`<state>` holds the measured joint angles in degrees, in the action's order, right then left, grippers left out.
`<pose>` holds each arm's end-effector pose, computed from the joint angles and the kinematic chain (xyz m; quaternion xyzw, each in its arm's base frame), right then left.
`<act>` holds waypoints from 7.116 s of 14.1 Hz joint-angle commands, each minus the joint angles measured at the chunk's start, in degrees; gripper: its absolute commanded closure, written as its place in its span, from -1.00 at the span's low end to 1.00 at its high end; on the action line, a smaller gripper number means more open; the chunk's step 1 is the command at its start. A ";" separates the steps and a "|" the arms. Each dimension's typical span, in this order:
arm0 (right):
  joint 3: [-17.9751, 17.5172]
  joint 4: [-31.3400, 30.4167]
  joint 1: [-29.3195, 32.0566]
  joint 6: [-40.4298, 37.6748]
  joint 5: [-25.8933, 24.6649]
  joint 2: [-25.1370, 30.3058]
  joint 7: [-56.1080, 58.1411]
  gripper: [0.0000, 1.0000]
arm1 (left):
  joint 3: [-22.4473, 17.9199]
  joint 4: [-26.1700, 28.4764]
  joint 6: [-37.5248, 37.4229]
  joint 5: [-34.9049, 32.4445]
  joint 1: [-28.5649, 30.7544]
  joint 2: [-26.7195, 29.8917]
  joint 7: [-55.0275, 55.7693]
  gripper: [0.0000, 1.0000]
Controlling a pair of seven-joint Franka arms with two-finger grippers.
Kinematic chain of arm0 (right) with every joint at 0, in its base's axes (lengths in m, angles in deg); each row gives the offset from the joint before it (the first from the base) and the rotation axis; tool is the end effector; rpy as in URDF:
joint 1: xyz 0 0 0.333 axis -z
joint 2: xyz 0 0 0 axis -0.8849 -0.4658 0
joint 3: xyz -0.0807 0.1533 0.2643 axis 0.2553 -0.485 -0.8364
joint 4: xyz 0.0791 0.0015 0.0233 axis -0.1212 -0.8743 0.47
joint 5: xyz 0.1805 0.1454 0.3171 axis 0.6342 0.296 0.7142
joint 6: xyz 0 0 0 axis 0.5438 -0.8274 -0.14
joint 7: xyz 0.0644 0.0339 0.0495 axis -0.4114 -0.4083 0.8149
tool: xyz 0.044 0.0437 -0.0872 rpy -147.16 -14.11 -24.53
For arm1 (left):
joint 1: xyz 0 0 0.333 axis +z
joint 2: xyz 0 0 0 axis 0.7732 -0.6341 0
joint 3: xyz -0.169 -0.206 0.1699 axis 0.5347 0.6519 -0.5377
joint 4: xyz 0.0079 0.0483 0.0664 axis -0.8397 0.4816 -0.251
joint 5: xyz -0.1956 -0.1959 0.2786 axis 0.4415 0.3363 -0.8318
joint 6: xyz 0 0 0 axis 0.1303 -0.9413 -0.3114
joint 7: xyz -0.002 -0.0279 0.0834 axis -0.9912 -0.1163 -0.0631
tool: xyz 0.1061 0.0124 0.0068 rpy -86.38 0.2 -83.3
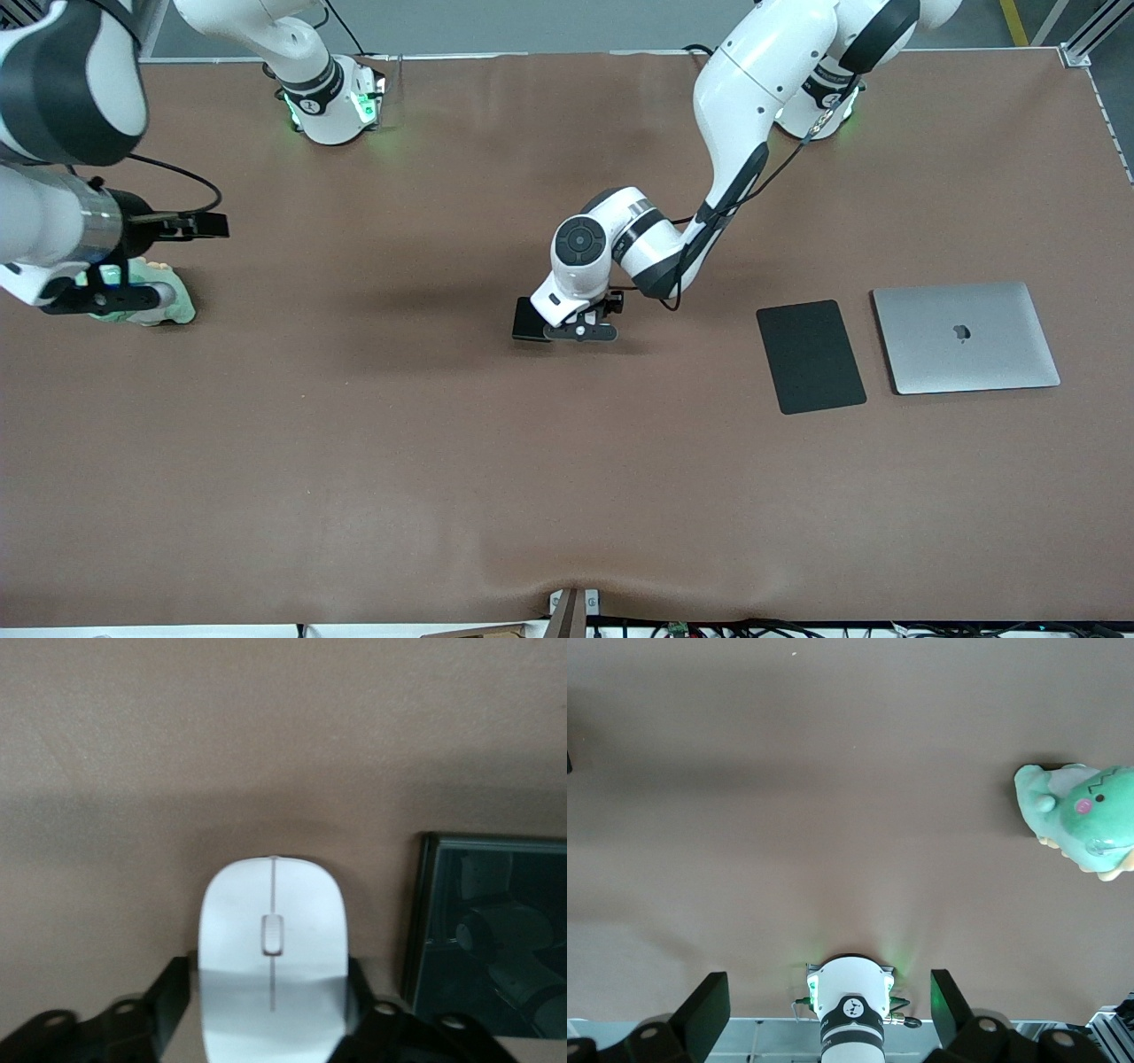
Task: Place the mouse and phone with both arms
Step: 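Grasp the white mouse with the left gripper and lift it, then carry the mouse over the black pad while the right gripper reaches the phone, then lower the mouse onto the pad while the right gripper grasps the phone, then release the mouse and raise the left gripper while the right gripper lifts the phone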
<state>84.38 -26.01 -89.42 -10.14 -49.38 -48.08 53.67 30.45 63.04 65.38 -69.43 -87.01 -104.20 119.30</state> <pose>0.5734 0.0586 0.5395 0.9740 0.0369 -0.2229 0.0162 0.4717 -0.5125 0.1716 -0.9984 0.0364 0.0432 0.0038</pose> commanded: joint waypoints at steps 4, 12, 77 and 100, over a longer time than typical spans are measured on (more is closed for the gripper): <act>-0.73 0.82 -0.94 1.39 4.34 -1.24 -0.49 -1.00 | -0.48 -0.38 0.77 -1.78 -0.81 -0.12 0.01 0.49; -0.91 0.12 -8.32 6.74 11.12 -2.12 -16.20 -1.00 | -0.92 -0.82 -2.20 -4.86 3.92 6.55 -0.52 1.00; -5.30 -16.93 -32.68 67.22 21.68 -27.35 -38.19 1.00 | -0.92 29.95 13.43 -4.16 39.62 17.46 -22.14 -1.00; 8.23 -33.45 -20.28 52.45 19.48 -7.31 -16.85 1.00 | 0.14 -5.30 -38.87 0.41 43.40 41.37 -31.20 -1.00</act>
<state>91.48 -56.34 -109.28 41.99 -29.16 -58.27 35.00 30.26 57.58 27.56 -69.94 -43.52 -64.35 89.10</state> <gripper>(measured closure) 0.203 0.000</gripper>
